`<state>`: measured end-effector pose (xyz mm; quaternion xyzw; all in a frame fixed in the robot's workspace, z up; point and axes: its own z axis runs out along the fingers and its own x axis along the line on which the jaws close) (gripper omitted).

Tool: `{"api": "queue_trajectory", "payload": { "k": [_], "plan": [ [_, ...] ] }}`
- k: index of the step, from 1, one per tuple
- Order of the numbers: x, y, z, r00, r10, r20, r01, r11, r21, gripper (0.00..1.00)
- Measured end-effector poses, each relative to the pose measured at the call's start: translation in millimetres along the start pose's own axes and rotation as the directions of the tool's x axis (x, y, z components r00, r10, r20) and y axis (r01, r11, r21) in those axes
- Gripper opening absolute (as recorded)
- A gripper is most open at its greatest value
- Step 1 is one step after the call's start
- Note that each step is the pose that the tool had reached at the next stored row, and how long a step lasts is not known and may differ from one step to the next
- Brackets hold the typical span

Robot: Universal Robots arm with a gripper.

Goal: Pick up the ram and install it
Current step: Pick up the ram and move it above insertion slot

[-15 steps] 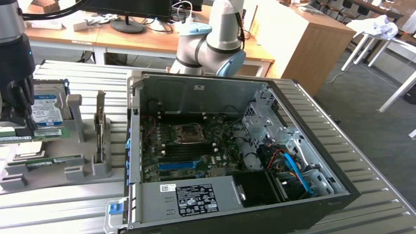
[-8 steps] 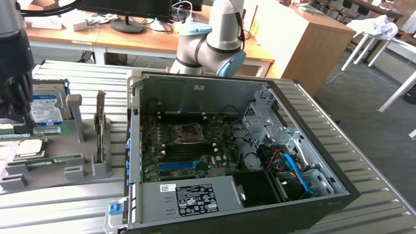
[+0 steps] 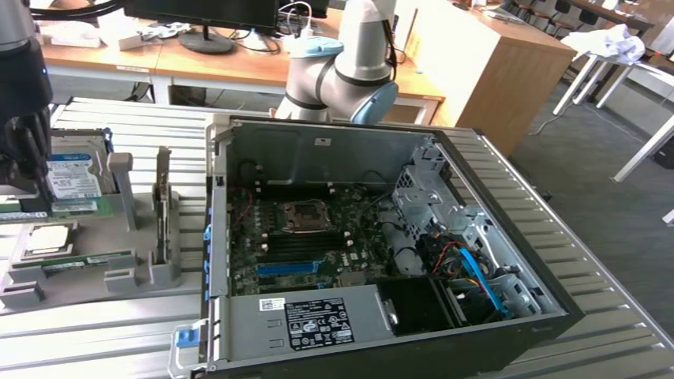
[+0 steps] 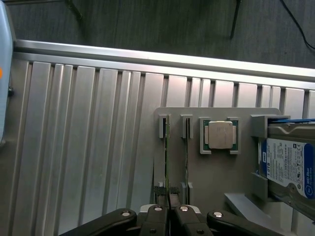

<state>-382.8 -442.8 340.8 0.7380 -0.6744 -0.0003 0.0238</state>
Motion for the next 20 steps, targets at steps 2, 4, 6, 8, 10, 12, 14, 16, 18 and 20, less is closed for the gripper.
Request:
{"api": "queue_trajectory", "payload": {
  "k": [2,4,6,8,10,12,14,16,18,20],
  "plan": [
    [0.1,0.1,-1.9,1.0000,0.000,0.0000,0.000,1.0000,0.0000,0.12],
    [0.1,0.1,-4.0,1.0000,0.000,0.0000,0.000,1.0000,0.0000,0.12],
    [0.2,0.2,-6.0,1.0000,0.000,0.0000,0.000,1.0000,0.0000,0.12],
    [0.3,0.3,-7.9,1.0000,0.000,0.0001,0.000,1.0000,0.0001,0.12],
    [0.3,0.3,-9.8,1.0000,0.000,0.0000,0.000,1.0000,0.0000,0.12],
    [0.4,0.4,-11.8,1.0000,0.000,0.0000,0.000,1.0000,-0.0001,0.12],
    [0.4,0.5,-13.7,1.0000,0.000,0.0000,0.000,1.0000,0.0000,0.12],
    [0.5,0.5,-15.8,1.0000,0.000,0.0000,0.000,1.0000,0.0000,0.12],
    [0.6,0.6,-18.0,1.0000,0.000,0.0000,0.000,1.0000,0.0000,0.12],
    [0.6,0.7,-20.1,1.0000,0.000,0.0000,0.000,1.0000,0.0000,0.12]
  ]
}}
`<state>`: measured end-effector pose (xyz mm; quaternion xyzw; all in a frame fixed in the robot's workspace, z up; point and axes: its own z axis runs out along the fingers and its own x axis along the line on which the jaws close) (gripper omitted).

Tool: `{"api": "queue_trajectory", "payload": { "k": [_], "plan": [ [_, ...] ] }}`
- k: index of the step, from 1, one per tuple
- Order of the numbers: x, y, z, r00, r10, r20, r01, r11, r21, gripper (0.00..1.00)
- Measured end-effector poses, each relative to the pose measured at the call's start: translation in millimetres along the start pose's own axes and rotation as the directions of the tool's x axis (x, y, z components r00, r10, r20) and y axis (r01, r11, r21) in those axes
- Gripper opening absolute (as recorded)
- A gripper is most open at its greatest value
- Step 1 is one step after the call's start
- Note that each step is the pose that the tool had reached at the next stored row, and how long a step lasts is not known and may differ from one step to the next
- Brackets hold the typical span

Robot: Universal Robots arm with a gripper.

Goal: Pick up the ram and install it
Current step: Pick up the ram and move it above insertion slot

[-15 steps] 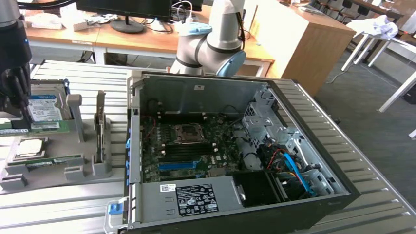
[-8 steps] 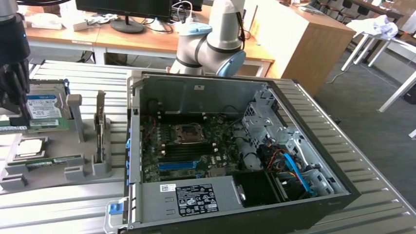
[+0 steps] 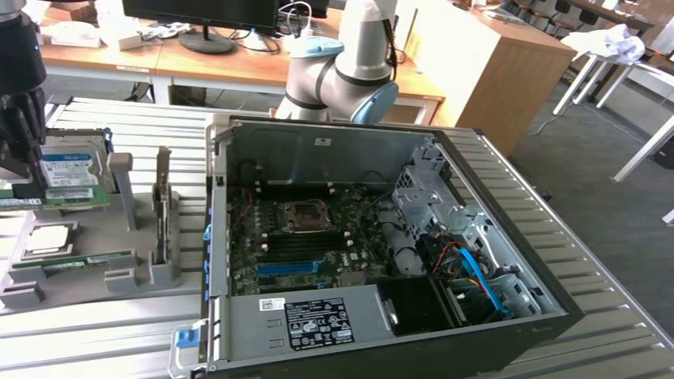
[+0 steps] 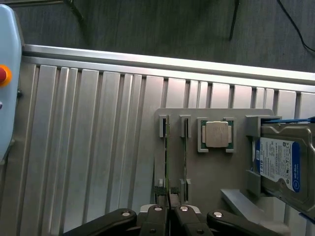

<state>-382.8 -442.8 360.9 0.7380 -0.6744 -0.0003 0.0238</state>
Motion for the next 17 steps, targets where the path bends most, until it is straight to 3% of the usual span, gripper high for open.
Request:
{"api": "queue_trajectory", "payload": {
  "k": [17],
  "plan": [
    [0.6,0.7,-19.3,1.0000,0.000,0.0000,0.000,1.0000,0.0000,0.12]
  ]
}}
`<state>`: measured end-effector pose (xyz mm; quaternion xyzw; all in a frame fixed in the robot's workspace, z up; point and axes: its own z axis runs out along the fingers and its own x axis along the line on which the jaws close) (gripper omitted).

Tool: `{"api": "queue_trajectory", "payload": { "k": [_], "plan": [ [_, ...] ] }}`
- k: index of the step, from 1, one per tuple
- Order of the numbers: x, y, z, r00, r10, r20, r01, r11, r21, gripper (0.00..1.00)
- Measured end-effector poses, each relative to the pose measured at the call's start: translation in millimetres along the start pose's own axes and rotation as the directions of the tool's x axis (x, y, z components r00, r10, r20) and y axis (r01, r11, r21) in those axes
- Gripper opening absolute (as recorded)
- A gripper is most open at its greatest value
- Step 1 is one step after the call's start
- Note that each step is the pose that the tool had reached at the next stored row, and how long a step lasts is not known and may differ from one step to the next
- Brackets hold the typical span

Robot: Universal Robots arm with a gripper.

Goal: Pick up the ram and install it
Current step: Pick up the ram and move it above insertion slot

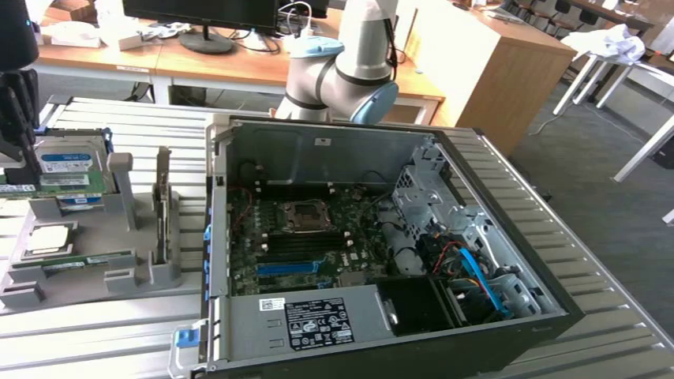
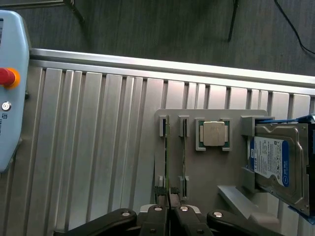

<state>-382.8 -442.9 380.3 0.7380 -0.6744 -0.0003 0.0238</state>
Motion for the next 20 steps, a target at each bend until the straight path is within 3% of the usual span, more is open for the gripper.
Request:
{"api": "queue_trajectory", "payload": {
  "k": [12,13,14,18,19,20],
  "plan": [
    [0.4,0.5,-13.1,1.0000,0.000,0.0000,0.000,1.0000,0.0000,0.12],
    [0.5,0.4,-13.7,1.0000,0.000,0.0030,0.000,1.0000,0.0003,0.12],
    [0.6,0.4,-13.9,0.9999,-0.001,0.0162,0.001,1.0000,0.0016,0.12],
    [0.5,0.5,-14.1,0.9961,-0.003,0.0877,0.003,1.0000,0.0081,0.12],
    [0.5,0.5,-14.2,0.9949,-0.004,0.1013,0.003,1.0000,0.0094,0.12],
    [0.5,0.5,-14.3,0.9943,-0.004,0.1068,0.003,0.9999,0.0099,0.12]
  ]
}}
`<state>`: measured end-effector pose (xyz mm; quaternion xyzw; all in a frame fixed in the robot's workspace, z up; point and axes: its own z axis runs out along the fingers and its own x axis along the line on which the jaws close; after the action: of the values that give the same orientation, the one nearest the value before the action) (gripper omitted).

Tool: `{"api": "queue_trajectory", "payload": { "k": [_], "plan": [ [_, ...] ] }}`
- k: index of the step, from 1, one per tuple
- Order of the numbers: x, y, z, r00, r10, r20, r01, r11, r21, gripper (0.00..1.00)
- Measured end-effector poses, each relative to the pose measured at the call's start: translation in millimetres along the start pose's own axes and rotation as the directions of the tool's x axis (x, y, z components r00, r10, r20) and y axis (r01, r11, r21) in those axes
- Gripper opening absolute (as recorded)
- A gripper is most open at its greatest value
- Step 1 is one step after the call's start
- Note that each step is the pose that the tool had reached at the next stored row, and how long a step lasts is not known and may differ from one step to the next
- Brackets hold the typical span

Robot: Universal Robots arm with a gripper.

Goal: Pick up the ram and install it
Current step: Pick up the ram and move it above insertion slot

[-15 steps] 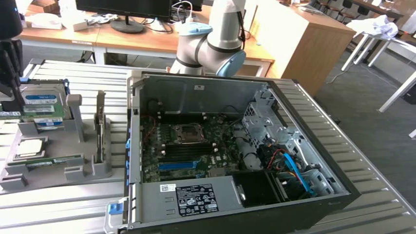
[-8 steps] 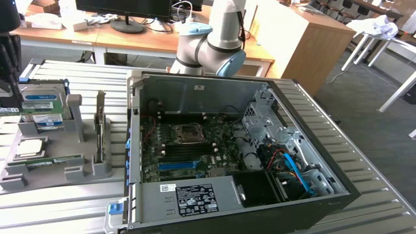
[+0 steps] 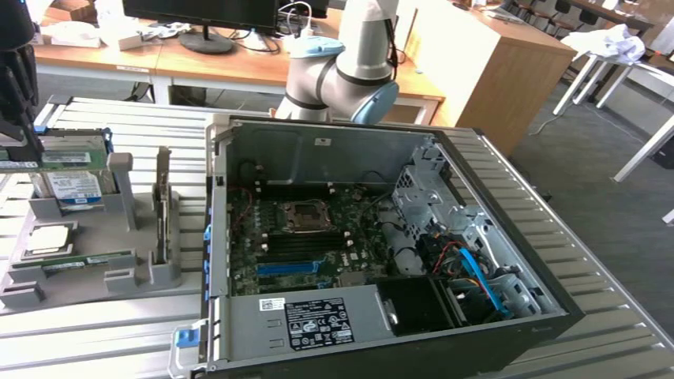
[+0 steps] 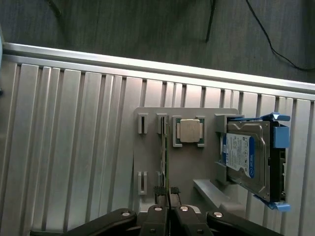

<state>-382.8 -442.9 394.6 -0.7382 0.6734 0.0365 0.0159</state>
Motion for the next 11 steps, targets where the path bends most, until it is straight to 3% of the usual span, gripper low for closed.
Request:
{"api": "queue_trajectory", "payload": {
  "k": [5,11],
  "plan": [
    [-0.1,0.1,-1.0,1.0000,0.000,0.0027,0.000,1.0000,0.0002,0.12],
    [-0.8,0.3,-10.3,1.0000,0.000,0.0052,0.000,1.0000,0.0006,0.12]
  ]
}}
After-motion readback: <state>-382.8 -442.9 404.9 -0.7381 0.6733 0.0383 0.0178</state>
